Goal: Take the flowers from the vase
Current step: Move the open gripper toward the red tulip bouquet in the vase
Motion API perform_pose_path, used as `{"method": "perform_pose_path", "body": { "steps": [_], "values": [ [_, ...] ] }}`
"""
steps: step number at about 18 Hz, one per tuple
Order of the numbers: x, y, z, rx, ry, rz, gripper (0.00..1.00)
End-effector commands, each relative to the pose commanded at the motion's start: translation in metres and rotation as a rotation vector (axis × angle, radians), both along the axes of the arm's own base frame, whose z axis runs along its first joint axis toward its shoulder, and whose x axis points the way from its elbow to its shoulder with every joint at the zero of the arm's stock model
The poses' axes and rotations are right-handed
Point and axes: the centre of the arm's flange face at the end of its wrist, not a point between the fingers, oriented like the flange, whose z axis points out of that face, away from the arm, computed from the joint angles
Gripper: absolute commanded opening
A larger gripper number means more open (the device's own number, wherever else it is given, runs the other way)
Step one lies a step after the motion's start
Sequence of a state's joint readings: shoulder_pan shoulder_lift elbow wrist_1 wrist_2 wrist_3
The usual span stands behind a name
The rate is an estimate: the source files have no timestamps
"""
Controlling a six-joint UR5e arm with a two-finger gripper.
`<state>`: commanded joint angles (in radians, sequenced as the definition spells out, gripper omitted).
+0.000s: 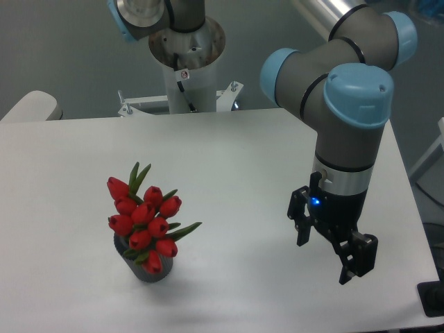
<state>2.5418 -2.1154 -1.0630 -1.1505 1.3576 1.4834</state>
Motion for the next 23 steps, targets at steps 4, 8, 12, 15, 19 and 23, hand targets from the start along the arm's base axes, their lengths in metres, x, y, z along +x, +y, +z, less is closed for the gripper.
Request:
{"method": "perform_pose_path", "body": {
  "steps": [4, 8, 12, 15, 19, 23],
  "values": [
    [0.005, -0.003, -0.007, 0.002, -0.009, 0.012, 1.00],
    [0.015, -0.007, -0.013, 0.003, -0.026, 0.021, 1.00],
    [0.030, -0.011, -0.018, 0.038, -0.099, 0.064, 1.00],
    [0.043, -0.012, -0.022, 0.069, -0.173, 0.115, 1.00],
    [0.068, -0.015, -0.034, 0.116, -0.308, 0.190, 1.00],
    [0.094, -0.028, -0.057, 0.149, -0.439, 0.236, 1.00]
  ]
}}
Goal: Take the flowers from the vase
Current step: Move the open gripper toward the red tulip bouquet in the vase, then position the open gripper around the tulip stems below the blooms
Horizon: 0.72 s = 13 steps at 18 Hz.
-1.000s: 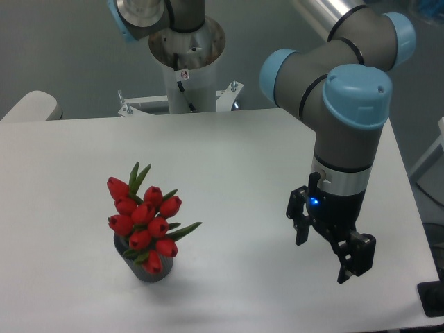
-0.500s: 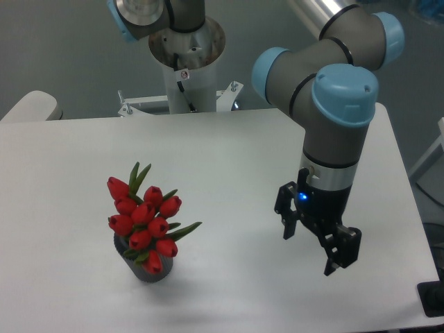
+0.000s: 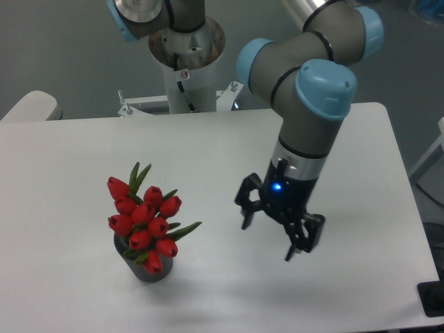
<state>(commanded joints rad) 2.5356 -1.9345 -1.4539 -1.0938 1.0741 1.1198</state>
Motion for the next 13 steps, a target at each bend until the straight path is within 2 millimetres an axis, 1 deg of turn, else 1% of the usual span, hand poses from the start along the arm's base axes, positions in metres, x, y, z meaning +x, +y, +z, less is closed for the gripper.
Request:
{"method": "perform_pose_path", "body": {
  "steps": [2, 4, 5, 6, 8, 9, 11, 13],
  "values": [
    [0.010, -0.006, -0.012, 0.044, -0.070, -0.011, 1.00],
    [0.017, -0.013, -0.031, 0.085, -0.147, -0.018, 1.00],
    [0.021, -0.016, -0.034, 0.124, -0.166, -0.023, 1.00],
    [0.025, -0.018, -0.040, 0.161, -0.179, -0.029, 1.00],
    [0.037, -0.023, -0.060, 0.231, -0.212, -0.040, 1.00],
    [0.041, -0.027, -0.066, 0.273, -0.234, -0.043, 1.00],
    [0.049, -0.030, -0.071, 0.331, -0.272, -0.052, 1.00],
    [0.057, -0.032, -0.075, 0.350, -0.268, -0.077, 1.00]
  ]
}}
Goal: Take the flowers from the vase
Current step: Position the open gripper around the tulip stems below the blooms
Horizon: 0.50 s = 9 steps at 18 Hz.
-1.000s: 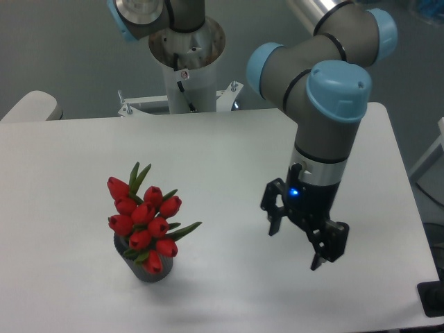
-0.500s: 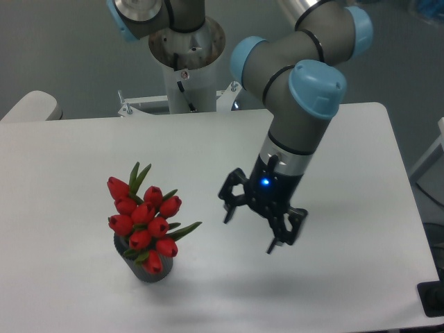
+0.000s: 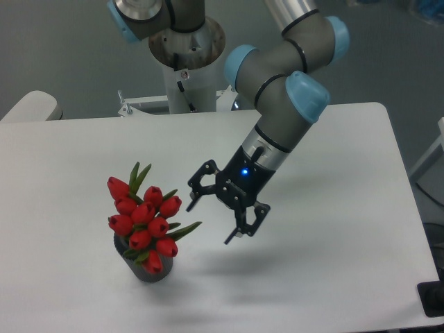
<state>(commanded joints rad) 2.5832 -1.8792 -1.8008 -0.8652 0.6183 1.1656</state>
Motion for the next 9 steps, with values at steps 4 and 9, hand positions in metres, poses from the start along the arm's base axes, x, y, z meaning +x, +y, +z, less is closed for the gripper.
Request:
{"method": "perform_pose_path", "body": {
  "steps": [4, 9],
  "values": [
    [0.014, -0.007, -0.011, 0.028, 0.061, -0.067, 1.00],
    [0.035, 0.001, -0.016, 0.069, 0.062, -0.128, 1.00]
  ]
}}
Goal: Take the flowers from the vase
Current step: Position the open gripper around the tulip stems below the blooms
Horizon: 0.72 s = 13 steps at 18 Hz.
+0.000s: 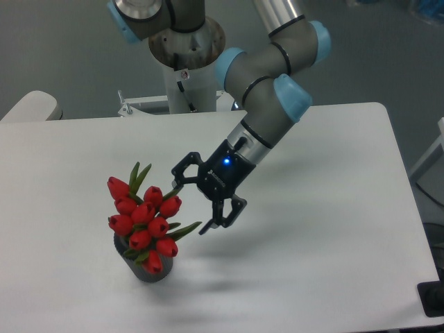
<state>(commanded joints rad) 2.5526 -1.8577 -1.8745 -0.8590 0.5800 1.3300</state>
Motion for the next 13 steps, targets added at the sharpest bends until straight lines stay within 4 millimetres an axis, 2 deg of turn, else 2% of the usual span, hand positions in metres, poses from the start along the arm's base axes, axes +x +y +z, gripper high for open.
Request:
{"method": "perform_pose_path", "body": {
  "steps": [6, 13],
  "values": [
    [0.017, 0.009, -0.001, 0.058, -0.046, -0.014, 1.00],
    [0.015, 0.013, -0.015, 0.105, -0.061, -0.024, 1.00]
  ]
}}
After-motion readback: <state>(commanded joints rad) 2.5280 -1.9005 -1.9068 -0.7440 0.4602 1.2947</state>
